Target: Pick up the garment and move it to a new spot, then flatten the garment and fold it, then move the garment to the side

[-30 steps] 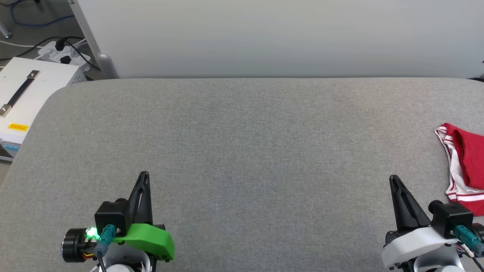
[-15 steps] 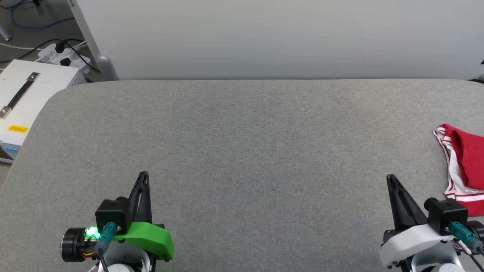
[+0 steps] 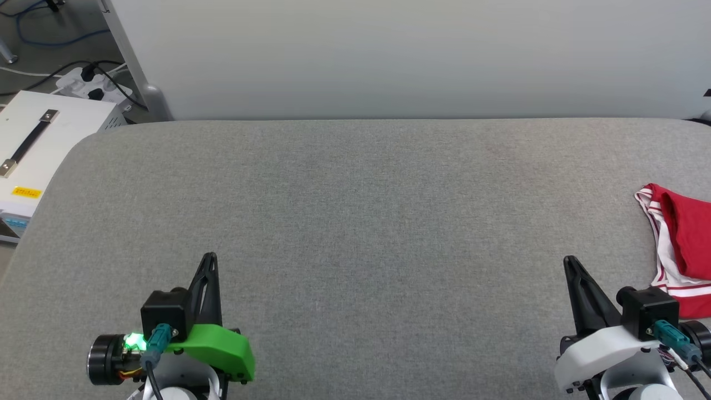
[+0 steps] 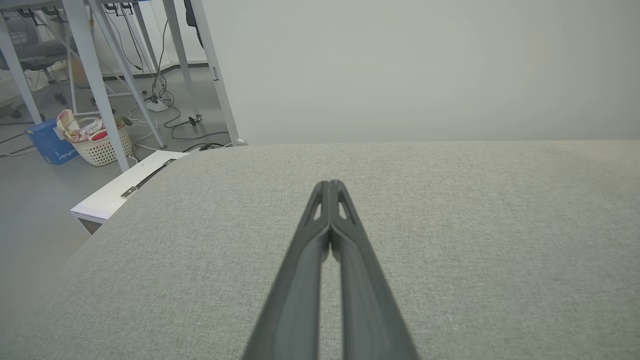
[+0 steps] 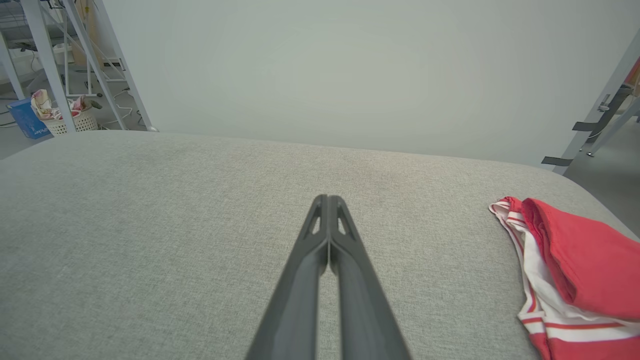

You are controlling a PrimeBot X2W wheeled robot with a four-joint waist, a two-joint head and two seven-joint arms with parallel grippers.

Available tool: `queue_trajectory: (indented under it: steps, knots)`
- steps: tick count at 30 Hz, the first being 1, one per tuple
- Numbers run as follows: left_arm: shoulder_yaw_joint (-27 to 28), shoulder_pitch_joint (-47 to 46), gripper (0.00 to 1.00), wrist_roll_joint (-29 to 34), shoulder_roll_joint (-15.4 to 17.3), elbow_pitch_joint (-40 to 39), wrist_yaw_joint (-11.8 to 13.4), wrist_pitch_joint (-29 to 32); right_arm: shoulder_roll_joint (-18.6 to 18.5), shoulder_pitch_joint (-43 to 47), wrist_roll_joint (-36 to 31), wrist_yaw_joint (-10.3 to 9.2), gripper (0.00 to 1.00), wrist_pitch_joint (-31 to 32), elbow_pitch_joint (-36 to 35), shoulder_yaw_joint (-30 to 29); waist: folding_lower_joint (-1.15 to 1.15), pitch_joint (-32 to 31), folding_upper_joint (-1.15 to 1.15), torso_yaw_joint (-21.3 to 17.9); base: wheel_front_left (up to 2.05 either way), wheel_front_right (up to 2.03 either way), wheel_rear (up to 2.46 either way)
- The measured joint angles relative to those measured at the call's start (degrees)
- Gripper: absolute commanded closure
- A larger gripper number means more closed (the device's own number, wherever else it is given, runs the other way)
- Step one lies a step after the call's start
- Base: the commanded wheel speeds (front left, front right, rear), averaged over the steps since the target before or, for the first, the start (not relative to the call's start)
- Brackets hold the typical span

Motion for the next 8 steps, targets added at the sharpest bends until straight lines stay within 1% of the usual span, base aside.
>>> queue_trajectory:
  steps: [8]
  knots:
    - [0.14,-0.01,1.0,0.37,-0.04,-0.25,0.02,0.92,0.07,-0.09,-0.9,0.0,1.0,0.79,0.0,0.12,0.0,-0.2,0.0,-0.07,0.0,0.0,0.0]
